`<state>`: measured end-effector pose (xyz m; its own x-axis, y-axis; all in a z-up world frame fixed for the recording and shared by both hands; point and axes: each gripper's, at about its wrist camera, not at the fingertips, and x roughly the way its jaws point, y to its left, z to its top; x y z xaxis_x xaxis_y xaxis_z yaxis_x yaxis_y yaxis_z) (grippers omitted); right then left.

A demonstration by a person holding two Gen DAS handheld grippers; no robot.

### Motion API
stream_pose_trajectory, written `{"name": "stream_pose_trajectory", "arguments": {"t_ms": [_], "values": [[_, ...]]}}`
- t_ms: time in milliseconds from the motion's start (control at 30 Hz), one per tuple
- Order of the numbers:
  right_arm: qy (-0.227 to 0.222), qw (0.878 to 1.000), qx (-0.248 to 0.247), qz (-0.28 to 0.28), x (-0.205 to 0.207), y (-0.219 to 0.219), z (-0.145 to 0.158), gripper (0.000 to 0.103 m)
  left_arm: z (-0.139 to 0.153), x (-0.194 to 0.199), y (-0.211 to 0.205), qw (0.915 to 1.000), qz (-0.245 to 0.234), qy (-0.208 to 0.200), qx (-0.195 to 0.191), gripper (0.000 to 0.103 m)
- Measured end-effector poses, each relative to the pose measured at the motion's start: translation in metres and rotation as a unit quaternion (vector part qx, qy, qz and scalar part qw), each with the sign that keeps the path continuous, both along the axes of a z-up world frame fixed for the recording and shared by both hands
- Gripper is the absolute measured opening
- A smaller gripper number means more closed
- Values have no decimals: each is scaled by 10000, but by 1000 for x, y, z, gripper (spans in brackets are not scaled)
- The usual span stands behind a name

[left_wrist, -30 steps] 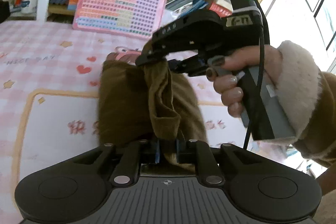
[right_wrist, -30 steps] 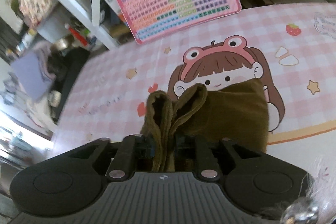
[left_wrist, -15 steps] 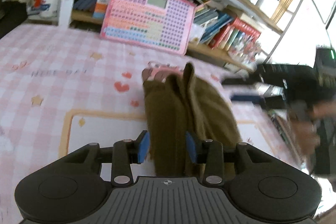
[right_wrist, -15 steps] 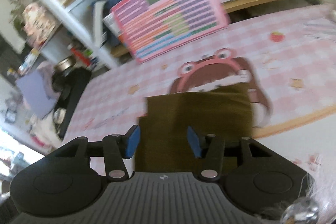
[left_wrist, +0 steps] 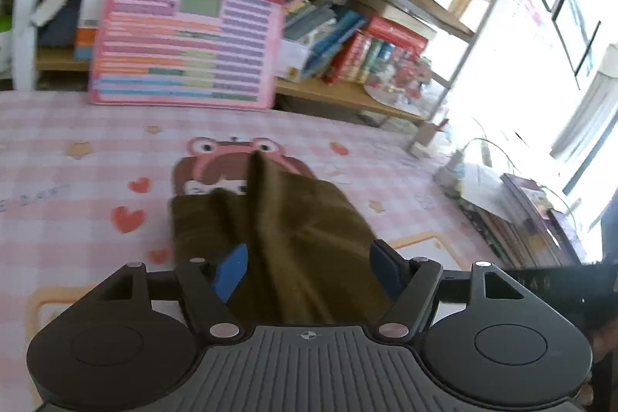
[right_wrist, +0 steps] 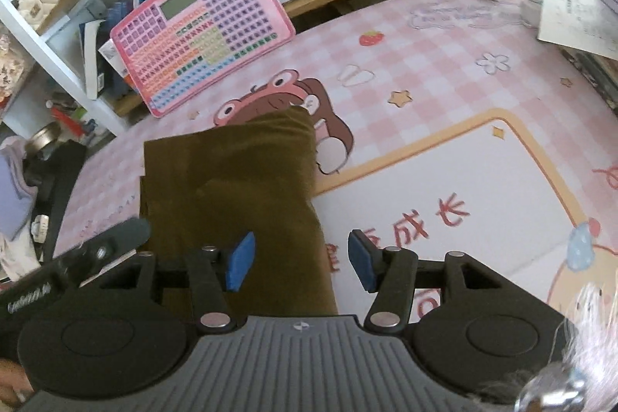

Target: Fold clothes

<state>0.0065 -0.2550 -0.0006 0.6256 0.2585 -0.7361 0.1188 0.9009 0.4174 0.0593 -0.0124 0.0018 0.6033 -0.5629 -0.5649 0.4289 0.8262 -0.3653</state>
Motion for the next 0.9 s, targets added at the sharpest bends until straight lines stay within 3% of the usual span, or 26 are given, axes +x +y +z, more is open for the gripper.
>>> {"name": "stream_pose_trajectory", "arguments": {"t_ms": [133, 233, 300, 367, 467, 533, 600, 633, 700, 800, 900], "values": [[24, 10000, -18, -59, -2, -2, -1, 52, -6, 5, -15, 9997, -59, -20, 251, 66], [43, 9999, -32, -104, -4, -3, -1, 52, -11, 10, -19, 9992, -72, 102, 372, 37], [55, 9999, -41, -133, -6, -4, -2, 52, -15, 15, -18, 9990, -100, 262, 348, 8], [67, 9998, -50, -163, -7, -5, -2, 52, -13, 15, -16, 9991, -160, 274, 298, 0], [85, 9997, -63, -207, -9, -6, -3, 52, 17, -8, -16, 9980, -403, -487, 36, 0], [100, 9997, -64, -228, -9, -6, -3, 52, 30, -16, -8, 9965, -430, -669, -249, 1], [101, 9998, -55, -189, -8, -4, -3, 52, 13, -4, 8, 9991, -68, -213, -368, 1], [101, 9998, -51, -165, -7, -3, -3, 52, -7, 7, 17, 9991, 210, 227, -293, 1], [100, 9999, -43, -117, -6, -1, -4, 51, -51, 25, 36, 9916, 619, 1046, -447, 2], [155, 9999, -52, -57, -5, 3, -8, 51, -62, 25, 45, 9898, 675, 1024, -724, 6], [241, 9997, -15, -38, -4, 6, -13, 51, -59, 27, 42, 9915, 578, 995, -607, 7]]}}
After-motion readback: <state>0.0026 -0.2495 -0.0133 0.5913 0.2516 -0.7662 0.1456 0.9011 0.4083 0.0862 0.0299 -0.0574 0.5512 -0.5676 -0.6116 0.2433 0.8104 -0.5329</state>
